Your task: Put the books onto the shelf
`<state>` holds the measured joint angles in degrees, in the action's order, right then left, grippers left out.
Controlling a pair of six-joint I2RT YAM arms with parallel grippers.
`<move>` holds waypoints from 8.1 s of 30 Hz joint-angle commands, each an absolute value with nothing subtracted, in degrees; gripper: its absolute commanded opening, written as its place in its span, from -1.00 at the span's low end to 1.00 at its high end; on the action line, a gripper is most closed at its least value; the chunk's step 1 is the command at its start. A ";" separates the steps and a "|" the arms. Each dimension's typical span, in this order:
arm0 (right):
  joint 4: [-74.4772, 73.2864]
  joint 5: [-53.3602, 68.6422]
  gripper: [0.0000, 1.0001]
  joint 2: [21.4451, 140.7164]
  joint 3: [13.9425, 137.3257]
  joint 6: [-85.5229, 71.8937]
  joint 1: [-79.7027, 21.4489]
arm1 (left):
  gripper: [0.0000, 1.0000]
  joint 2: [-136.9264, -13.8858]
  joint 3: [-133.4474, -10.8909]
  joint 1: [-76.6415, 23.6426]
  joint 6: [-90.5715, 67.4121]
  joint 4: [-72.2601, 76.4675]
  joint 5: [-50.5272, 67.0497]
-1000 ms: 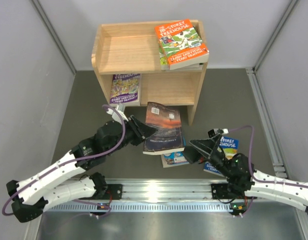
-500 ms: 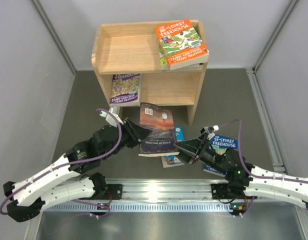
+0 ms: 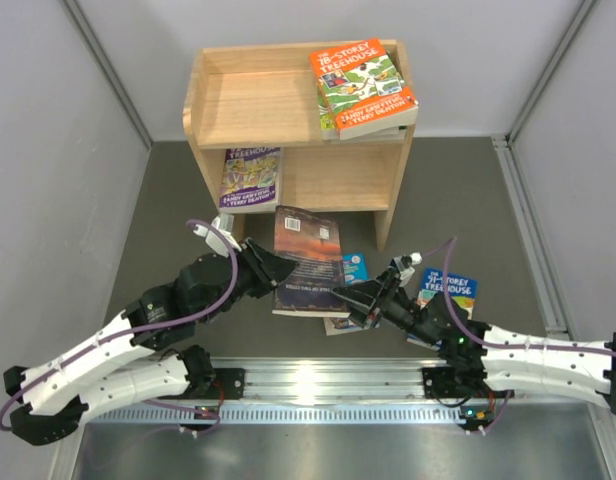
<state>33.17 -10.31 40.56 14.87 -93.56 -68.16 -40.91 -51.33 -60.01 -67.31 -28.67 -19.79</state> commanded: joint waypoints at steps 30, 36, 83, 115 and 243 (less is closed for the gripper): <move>-11.07 -18.37 -1.00 45.88 60.11 -62.85 -66.71 | 0.24 -28.92 -52.74 -60.73 -70.05 -42.01 -23.55; -9.77 -20.39 -1.00 44.83 60.82 -61.35 -65.57 | 0.44 -27.69 -52.56 -60.73 -70.49 -43.77 -23.29; 47.02 1.74 -1.00 76.36 61.95 -82.62 -45.61 | 0.98 -20.31 -53.61 -60.64 -71.72 -52.73 -24.70; 41.84 8.26 -1.00 99.23 71.46 -82.09 -44.12 | 0.98 -15.91 -54.05 -60.64 -75.32 -60.47 -28.92; -0.36 21.61 0.96 52.47 21.62 -71.17 -34.10 | -1.00 -71.37 -25.92 -56.43 -83.58 24.35 8.08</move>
<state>-5.61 20.71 53.91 21.39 -65.76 -35.18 -74.56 -23.14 -56.34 -84.25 20.75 6.90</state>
